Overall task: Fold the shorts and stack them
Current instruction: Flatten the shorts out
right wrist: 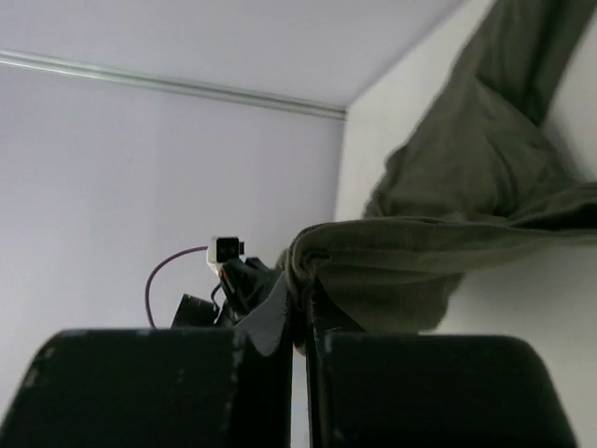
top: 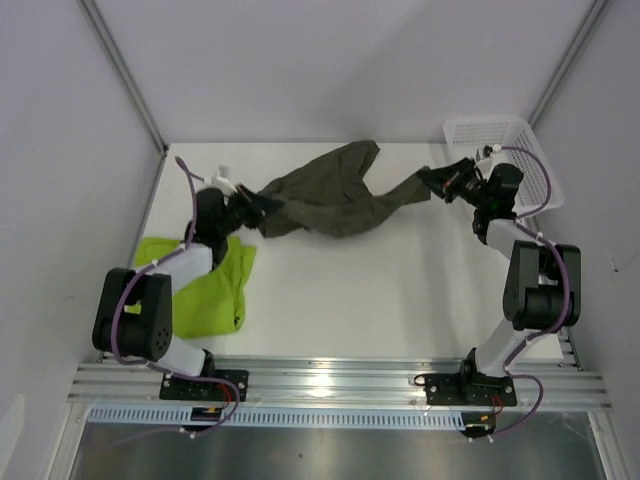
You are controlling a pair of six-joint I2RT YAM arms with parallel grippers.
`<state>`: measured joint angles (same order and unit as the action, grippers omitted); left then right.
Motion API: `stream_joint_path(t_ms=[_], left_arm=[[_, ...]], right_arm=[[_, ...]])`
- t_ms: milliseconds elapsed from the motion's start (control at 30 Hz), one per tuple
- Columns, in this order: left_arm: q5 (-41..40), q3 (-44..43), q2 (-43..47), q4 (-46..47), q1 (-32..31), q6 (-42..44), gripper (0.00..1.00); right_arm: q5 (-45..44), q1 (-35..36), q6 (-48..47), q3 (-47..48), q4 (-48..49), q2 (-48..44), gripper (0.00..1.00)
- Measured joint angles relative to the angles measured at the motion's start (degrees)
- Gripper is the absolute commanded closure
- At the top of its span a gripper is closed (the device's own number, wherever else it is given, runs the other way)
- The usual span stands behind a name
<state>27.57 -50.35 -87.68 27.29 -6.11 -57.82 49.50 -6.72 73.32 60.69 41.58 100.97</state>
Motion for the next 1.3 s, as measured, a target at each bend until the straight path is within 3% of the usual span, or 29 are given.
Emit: stream_joint_path(t_ms=[133,300,567,767,1033,1167,1300], left_arm=[[-3.96,17.25,8.50,-0.85,-6.25,3.52,1.00],[-9.27,21.18,21.00,-4.72,-10.82,9.18,1.00],[-15.04,8.20,25.16,-23.21,-9.84,15.34,1.00],[-16.04,-2.60,37.51,-38.47,-9.84,18.38,1.00],[-15.85,-20.22,51.52,-49.59,-9.84,20.39,1.00],[-15.74,-30.45,51.19,-50.86,-9.84,21.07,1.00],[-15.78,-35.76,46.23,-51.76,-9.84,21.81,1.00]], right_arm=[[-1.40,1.44,-9.62,-8.39,-10.51,-6.99,1.00],[-5.42,1.18,-19.34,-10.69,-23.47,-11.23,1.00],[-10.91,3.61,-27.06,-4.96,-40.22,-18.84,1.00],[-15.02,3.74,-32.00,2.64,-50.97,-39.06,1.00],[-19.02,3.87,-36.92,17.40,-58.21,-62.03,1.00],[-20.33,3.87,-38.32,24.65,-58.80,-63.43,1.00],[-20.02,3.89,-38.10,24.20,-58.14,-59.80,1.00]])
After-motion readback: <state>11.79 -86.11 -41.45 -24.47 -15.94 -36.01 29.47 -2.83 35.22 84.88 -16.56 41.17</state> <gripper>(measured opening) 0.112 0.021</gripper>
